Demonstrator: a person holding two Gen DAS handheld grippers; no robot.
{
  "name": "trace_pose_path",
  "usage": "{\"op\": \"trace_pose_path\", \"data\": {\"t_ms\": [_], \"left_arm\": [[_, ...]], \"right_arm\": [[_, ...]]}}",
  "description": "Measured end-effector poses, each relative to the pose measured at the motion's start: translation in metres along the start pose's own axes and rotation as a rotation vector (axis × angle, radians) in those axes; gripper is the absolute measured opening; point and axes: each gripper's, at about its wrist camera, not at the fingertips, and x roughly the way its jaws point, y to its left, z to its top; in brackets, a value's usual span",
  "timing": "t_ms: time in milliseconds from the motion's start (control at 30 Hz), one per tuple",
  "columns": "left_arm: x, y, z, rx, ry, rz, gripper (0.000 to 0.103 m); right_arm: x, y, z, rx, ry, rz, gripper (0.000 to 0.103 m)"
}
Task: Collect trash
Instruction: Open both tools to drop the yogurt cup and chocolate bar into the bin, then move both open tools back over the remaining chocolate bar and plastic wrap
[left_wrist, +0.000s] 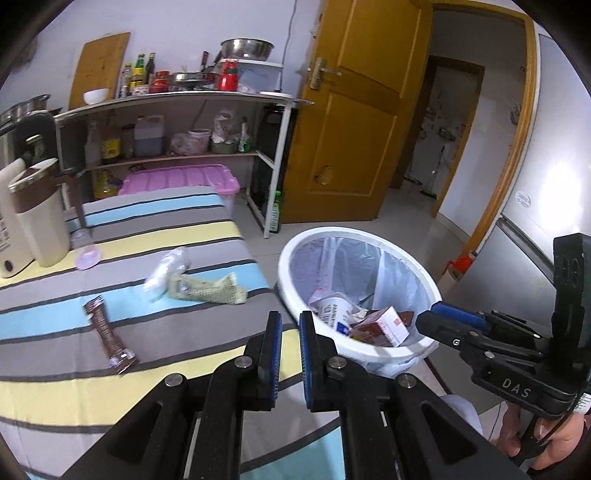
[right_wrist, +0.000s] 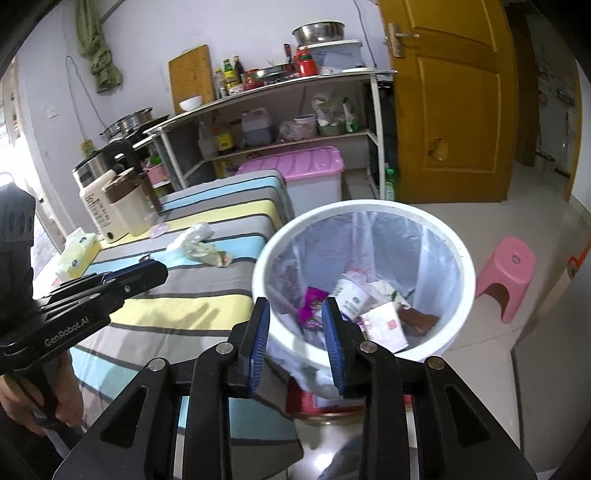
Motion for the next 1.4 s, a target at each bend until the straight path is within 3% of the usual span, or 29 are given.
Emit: {"op": "trace_pose_path", "data": {"t_ms": [733, 800, 867, 1133, 1267, 1400], "left_arm": [[-0.038, 0.04, -0.028, -0.057, -0.023, 0.118, 0.01], [-0.04, 0.045, -0.03, -0.063, -0.024, 0.13, 0.012], [-0.041, 0.051, -0.032, -0.069, -0.023, 0.136, 0.014], [-0.046, 0.08, -0.037, -0.126, -0.025, 0.18, 0.017], [-0.047, 0.092, -0.035, -0.157, -0.031, 0.193, 0.028], [-0.041, 0.1, -0.032, -0.18, -0.026, 0.199, 0.03]], "right_arm": [[0.001, 0.049, -0.01, -0.089, 0.003, 0.087, 0.032], [0.003, 0.053, -0.011, -0.096, 0.006, 0.093, 0.035], [0.004, 0.058, -0.011, -0.105, 0.009, 0.099, 0.044], [0.014, 0.072, -0.01, -0.139, 0.025, 0.124, 0.044], [0.019, 0.075, -0.009, -0.148, 0.034, 0.128, 0.044], [0.025, 0.076, -0.005, -0.151, 0.036, 0.125, 0.044]]}}
